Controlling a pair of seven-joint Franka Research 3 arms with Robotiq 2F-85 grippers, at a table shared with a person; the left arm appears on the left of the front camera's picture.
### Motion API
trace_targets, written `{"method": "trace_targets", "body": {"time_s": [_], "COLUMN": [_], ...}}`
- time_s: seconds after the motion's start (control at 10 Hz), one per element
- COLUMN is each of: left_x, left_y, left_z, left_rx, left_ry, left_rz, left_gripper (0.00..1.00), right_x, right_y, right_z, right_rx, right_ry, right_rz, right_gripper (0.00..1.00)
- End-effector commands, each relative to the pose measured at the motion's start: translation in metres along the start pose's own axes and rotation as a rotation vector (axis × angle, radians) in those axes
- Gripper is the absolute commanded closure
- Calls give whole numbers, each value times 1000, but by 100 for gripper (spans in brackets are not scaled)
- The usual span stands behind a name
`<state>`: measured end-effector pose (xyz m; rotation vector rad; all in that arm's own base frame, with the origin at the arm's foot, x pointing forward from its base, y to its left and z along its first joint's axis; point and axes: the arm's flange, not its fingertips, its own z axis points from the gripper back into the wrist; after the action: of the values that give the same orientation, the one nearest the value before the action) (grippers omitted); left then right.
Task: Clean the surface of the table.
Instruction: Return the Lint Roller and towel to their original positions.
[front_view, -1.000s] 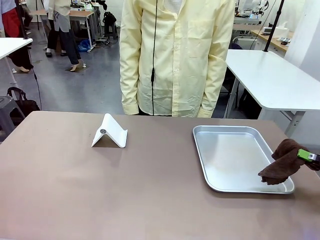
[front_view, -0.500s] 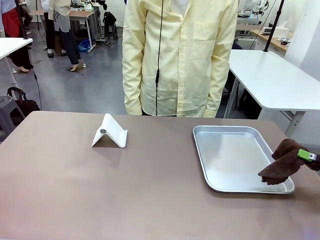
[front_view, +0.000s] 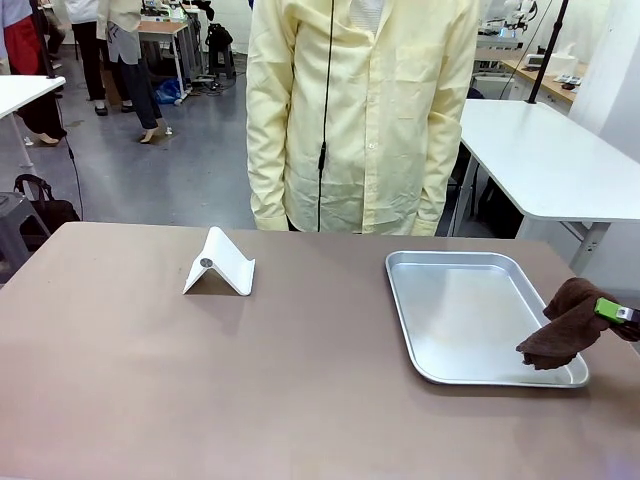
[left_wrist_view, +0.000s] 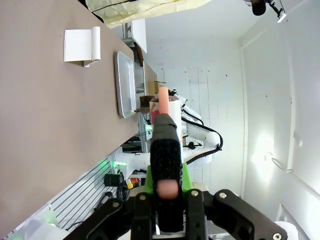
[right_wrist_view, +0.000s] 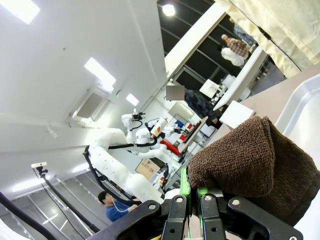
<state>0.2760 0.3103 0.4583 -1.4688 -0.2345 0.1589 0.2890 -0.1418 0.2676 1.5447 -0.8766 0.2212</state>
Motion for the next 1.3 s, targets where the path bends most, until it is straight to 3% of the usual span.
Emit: {"method": "trace_targets", "body": {"time_s": [0.0, 0.3, 0.4, 0.5, 0.9, 1.0, 1.2], "left_x": [1, 0, 18, 35, 59, 60, 58], "left_y": [-5, 0, -20, -42, -108, -120, -142], "left_z": [3, 0, -35, -64, -190, -219, -266], "left_rx": [-12, 0, -160, -204, -55, 2, 207], "left_ry": [-8, 0, 125, 200, 477, 484, 372], "left_rz": [2, 0, -51, -72, -107, -92, -78], "left_gripper": [78, 78, 78, 78, 78, 78, 78], "right_x": [4, 0, 19, 45, 158, 178, 202], "right_y": [4, 0, 18, 35, 78, 79, 68], "right_z": [0, 0, -10, -25, -127, -163, -235], "right_rx": [-3, 0, 20, -2, -42, -52, -82], "right_ry": [6, 0, 2, 10, 31, 62, 210], "right_rz": [-5, 0, 147, 181, 285, 291, 227], "right_gripper": [94, 94, 94, 94, 94, 94, 94]}}
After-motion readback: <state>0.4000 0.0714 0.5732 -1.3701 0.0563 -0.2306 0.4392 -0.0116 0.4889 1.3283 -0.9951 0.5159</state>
